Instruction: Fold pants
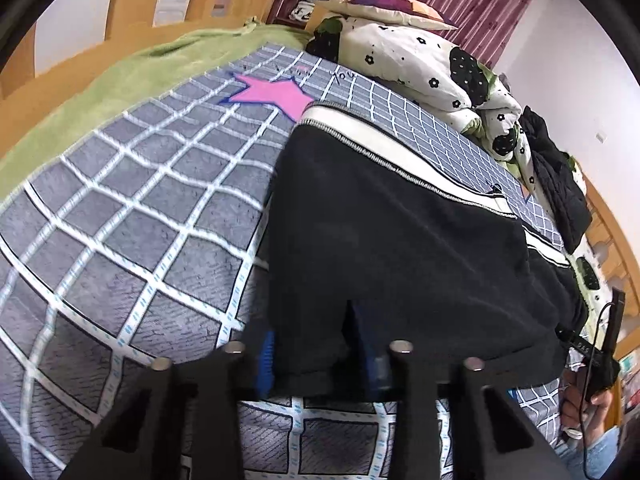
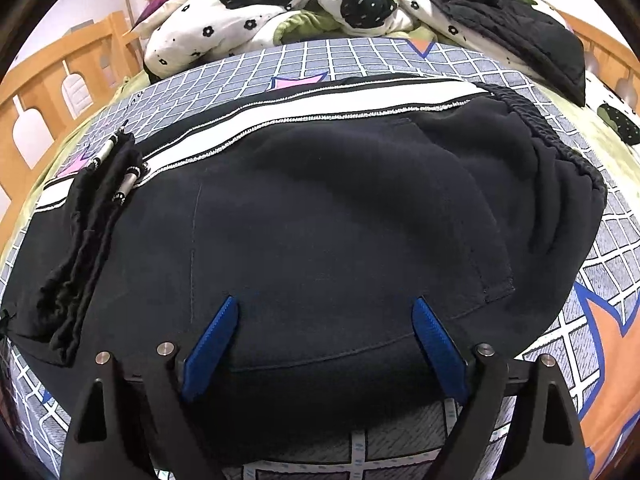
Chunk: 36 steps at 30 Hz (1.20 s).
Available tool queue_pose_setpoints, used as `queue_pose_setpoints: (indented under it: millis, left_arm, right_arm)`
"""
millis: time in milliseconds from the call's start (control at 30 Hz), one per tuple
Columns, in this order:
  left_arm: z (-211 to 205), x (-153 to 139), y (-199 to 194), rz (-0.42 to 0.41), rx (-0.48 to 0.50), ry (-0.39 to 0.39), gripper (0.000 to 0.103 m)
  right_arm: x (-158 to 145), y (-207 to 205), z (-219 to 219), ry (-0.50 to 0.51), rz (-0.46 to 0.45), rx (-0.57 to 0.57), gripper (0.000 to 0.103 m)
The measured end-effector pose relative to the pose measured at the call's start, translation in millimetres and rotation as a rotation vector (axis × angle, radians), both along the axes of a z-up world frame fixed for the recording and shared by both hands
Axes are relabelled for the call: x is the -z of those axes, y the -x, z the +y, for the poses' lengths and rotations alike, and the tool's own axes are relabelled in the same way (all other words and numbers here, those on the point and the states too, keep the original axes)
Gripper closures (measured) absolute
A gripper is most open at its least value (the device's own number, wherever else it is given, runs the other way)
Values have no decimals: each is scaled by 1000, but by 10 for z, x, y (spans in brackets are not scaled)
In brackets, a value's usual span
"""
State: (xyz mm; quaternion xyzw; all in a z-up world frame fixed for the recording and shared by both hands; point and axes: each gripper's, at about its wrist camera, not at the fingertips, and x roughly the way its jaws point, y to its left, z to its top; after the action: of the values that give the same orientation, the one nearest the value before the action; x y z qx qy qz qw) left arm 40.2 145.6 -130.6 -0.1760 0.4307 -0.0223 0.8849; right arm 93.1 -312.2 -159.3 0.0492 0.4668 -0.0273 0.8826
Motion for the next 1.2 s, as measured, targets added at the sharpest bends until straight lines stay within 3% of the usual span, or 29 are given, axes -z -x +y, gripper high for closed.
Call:
queue_pose_setpoints:
  millis: [167,367,533,633,767,933,1067,1200]
  left_arm:
    - [-176,-313,-47,-19,14,-105,83]
    - [-532,-877,-96,-127,63,-166,84]
    - [-1197,-1216,-164,-192,193,-265,85]
    - [-1653,-1279,-189,-209,279,-295,85]
    - [-2262,-1216,-152,-209,409,-298,86]
    - [-2948,-855,-135,-154,517,-276,86]
    - [-3158,-503,-142,-89,539,-196,86]
    - [-3174,-424,-26,-136,553,-220,82]
  right_arm:
    - [-129,-4,-40,-25,13,-31,35]
    - [-386,128,-235,-72,-53,4,35]
    - [-652,280,-467,-43,-140,56,35]
    - [-764,366,-620,-46,-171,90,35]
    - [-816,437,-822,-85,-185,118,35]
    - [-890,525,-1022,-119,-211,161,35]
    - [-893,564,-1170,-197,-203,166,35]
    - [-862,558,-1243,-253,-184,182,35]
